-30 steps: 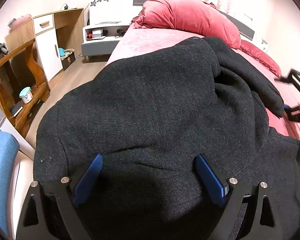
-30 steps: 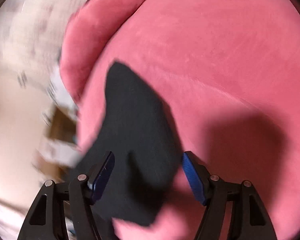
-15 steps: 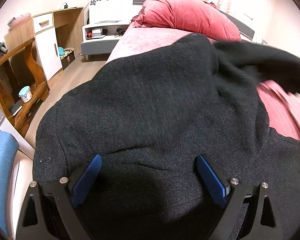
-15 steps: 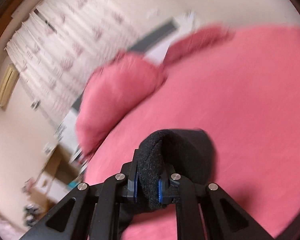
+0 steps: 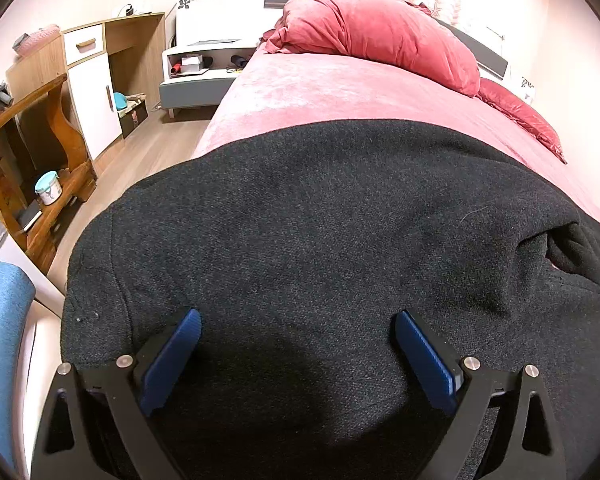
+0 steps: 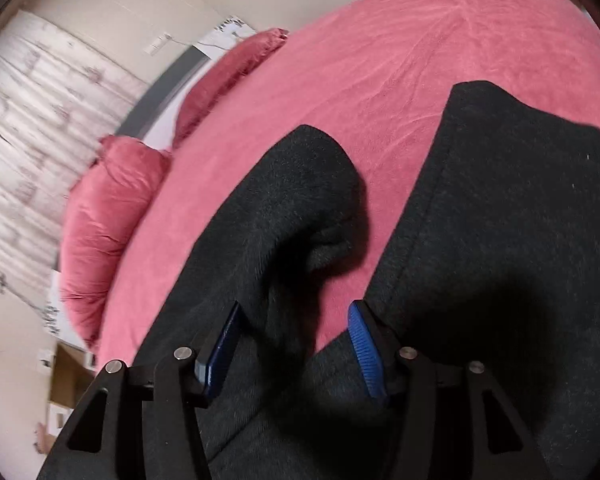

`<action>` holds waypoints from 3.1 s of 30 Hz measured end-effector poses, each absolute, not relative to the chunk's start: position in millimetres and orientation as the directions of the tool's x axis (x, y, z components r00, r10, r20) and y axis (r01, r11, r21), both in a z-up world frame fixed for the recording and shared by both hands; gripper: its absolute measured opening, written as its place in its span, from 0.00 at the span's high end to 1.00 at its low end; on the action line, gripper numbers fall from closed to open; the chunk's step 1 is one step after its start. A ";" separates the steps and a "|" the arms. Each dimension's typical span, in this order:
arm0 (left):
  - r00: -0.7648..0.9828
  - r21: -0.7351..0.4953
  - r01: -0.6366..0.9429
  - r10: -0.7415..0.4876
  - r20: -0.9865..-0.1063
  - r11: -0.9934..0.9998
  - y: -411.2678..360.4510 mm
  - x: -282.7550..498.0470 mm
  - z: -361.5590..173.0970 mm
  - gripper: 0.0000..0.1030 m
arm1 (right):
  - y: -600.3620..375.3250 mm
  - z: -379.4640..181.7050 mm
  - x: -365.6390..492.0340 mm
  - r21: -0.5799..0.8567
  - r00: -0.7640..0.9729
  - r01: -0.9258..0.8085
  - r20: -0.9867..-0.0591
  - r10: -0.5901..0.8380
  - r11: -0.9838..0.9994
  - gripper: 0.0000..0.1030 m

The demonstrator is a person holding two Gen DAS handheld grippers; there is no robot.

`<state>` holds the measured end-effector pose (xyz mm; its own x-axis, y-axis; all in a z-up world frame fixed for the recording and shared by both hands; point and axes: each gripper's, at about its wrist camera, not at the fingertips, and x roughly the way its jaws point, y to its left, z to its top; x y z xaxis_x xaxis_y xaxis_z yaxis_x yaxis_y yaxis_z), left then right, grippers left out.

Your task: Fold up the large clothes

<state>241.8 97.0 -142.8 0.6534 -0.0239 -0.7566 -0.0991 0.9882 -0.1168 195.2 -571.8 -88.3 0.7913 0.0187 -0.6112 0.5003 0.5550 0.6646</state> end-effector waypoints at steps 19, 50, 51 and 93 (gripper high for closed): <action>0.651 -0.109 -0.100 -0.018 -0.759 0.989 94.1 241.8 -143.6 0.03 | -577.8 -23.7 342.7 0.349 0.676 0.450 -0.735 -0.057 0.822 0.80; 0.650 -0.115 -0.100 -0.022 -0.760 0.988 95.0 241.8 -144.0 0.02 | -652.0 -25.2 309.7 0.200 0.644 0.564 -0.714 -0.275 0.802 0.77; 0.650 -0.117 -0.099 -0.025 -0.760 0.988 95.5 241.5 -144.0 0.02 | -659.3 -48.5 310.2 0.153 0.555 0.611 -0.782 -0.283 0.777 0.68; 0.574 -0.427 -0.232 -0.232 -0.786 0.874 260.3 330.7 -122.9 0.65 | -348.8 -72.5 263.5 0.546 0.641 0.134 -0.684 0.349 0.827 0.87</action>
